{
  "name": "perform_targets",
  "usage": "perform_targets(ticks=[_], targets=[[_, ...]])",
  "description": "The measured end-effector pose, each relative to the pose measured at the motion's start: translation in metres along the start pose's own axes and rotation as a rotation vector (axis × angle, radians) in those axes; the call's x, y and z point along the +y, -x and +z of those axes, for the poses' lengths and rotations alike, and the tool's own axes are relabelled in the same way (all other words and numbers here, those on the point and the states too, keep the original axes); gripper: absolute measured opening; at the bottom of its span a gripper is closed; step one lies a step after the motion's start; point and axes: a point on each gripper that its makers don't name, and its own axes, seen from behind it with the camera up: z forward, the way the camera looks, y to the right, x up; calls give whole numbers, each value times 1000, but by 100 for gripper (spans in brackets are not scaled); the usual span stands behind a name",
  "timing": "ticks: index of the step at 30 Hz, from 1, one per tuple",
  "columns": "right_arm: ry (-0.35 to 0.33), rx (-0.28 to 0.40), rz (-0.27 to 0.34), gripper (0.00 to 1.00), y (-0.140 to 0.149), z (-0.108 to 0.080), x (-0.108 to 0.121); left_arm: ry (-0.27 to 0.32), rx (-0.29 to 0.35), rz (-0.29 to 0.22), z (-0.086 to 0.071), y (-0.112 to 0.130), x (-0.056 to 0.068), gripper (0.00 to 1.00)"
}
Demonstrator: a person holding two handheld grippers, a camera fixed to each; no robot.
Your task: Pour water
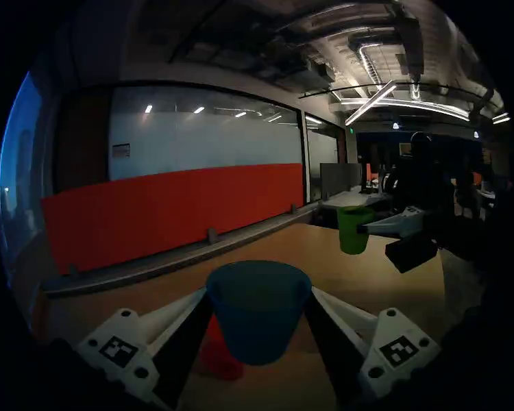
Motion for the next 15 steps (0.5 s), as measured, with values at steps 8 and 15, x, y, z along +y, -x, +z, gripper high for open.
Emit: perform_targets(ticks=[8,15], targets=[[-3,-53,-2,90,18,-3,2,15,-55,17,1,21,6,86],[-18,-116,1,90,39,-6,1,37,-128,38,4,47,14,86]])
